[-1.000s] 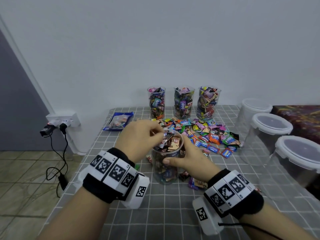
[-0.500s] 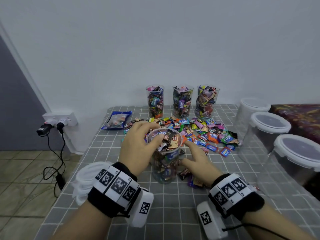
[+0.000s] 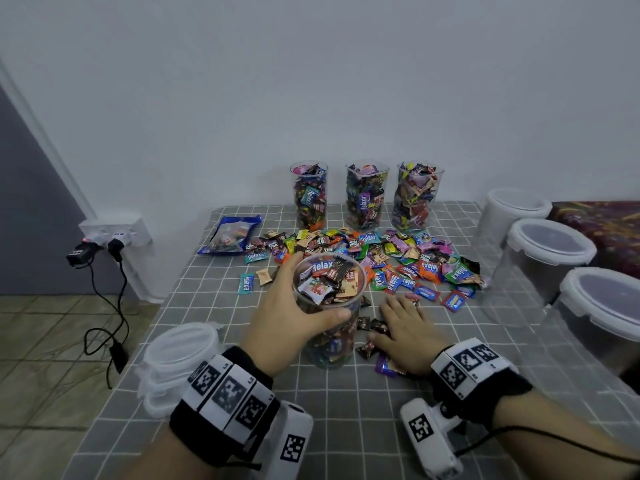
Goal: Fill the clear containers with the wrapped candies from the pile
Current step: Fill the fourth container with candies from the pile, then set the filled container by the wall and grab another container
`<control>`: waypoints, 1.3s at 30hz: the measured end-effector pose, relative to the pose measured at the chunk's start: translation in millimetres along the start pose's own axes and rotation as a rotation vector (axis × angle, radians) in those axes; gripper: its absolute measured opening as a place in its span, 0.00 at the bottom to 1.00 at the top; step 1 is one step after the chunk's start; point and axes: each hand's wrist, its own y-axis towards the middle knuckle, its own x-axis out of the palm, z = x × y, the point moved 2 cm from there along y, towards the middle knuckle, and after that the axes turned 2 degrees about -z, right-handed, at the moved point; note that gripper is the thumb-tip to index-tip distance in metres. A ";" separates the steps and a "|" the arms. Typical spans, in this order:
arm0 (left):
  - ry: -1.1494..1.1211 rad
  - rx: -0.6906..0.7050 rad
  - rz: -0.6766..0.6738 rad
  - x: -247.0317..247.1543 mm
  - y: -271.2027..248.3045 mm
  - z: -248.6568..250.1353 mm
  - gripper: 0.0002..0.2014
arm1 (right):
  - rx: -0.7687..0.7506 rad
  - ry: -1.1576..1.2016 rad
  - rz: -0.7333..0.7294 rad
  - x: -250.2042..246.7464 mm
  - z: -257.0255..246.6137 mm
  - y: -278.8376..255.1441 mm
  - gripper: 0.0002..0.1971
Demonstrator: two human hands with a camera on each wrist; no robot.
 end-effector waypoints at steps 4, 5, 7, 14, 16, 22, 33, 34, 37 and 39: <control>-0.058 0.041 0.023 0.2 4.3 -0.1 0.38 | -0.008 0.002 0.005 0.0 1.2 0.3 0.36; -0.059 0.051 0.030 -1.1 5.4 0.1 0.38 | -0.010 0.005 0.006 0.4 1.5 0.6 0.36; -0.073 0.074 0.042 -3.8 8.8 2.4 0.37 | -0.014 0.016 0.009 1.1 2.2 1.3 0.37; -0.053 0.154 0.217 -37.7 50.6 35.6 0.36 | -0.025 0.040 0.017 1.4 3.4 1.3 0.37; 0.026 0.172 0.332 -51.9 74.2 41.2 0.37 | -0.025 0.043 0.015 1.1 3.6 0.7 0.37; 0.133 0.125 0.610 -89.9 158.8 34.6 0.38 | -0.032 0.070 0.020 1.0 4.6 1.3 0.37; 0.172 -0.054 0.707 -100.9 262.1 -26.4 0.44 | -0.052 0.135 0.046 2.5 7.2 4.1 0.36; 0.168 -0.063 0.700 -100.5 269.4 -33.3 0.45 | -0.055 0.139 0.045 2.3 7.5 4.4 0.36; 0.106 -0.119 0.671 -96.1 282.2 -47.9 0.50 | -0.058 0.132 0.038 2.7 8.8 6.0 0.37; 0.049 -0.146 0.660 -96.8 287.7 -59.1 0.55 | -0.059 0.135 0.036 2.7 8.8 6.3 0.37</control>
